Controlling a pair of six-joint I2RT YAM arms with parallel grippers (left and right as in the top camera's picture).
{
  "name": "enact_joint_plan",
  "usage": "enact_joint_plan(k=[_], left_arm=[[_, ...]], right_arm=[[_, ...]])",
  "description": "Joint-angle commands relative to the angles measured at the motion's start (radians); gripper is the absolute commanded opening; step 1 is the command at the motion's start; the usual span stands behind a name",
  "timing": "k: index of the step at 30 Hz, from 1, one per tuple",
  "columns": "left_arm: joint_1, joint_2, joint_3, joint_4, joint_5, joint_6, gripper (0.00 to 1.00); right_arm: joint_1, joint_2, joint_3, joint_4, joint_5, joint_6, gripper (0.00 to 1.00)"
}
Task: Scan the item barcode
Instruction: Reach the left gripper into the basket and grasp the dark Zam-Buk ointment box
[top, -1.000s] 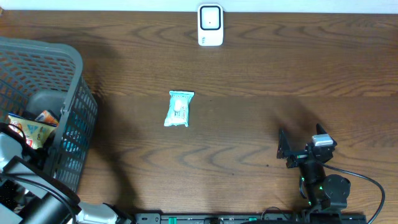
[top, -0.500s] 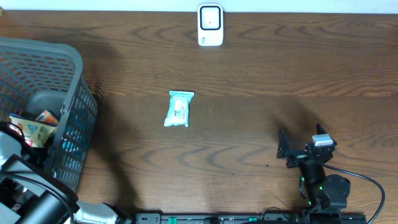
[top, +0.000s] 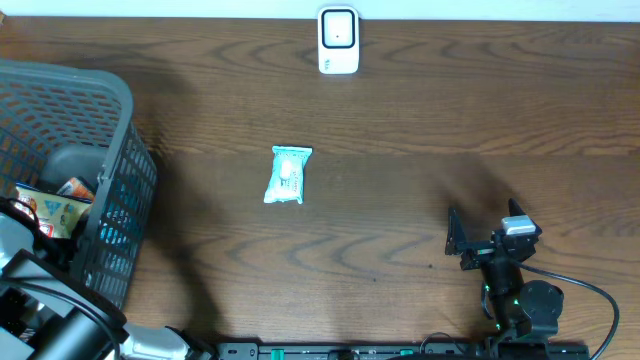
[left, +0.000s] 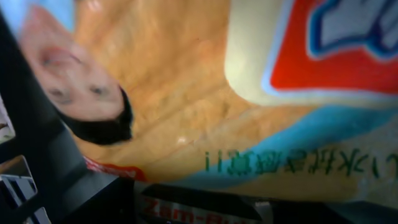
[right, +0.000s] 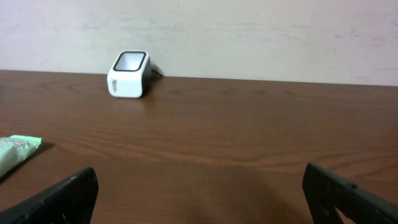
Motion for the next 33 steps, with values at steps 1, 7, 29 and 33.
enact_joint_plan(k=[1,7,29,33], left_arm=[[0.0,-0.082,0.002,-0.019,0.061,0.002,0.6],[-0.002,-0.295,0.05,-0.027,0.155,0.002,0.59],[-0.25,-1.066,0.075,0.328,0.683,-0.114,0.59],[-0.405,-1.052,0.075,0.301,0.703,-0.113,0.59]], right_arm=[[0.009,-0.003,-0.001,-0.004,0.003,-0.011,0.99],[0.009,-0.003,-0.001,-0.004,0.003,-0.011,0.99],[0.009,-0.003,-0.001,-0.004,0.003,-0.011,0.99],[0.009,-0.003,-0.001,-0.003,0.004,-0.011,0.99]])
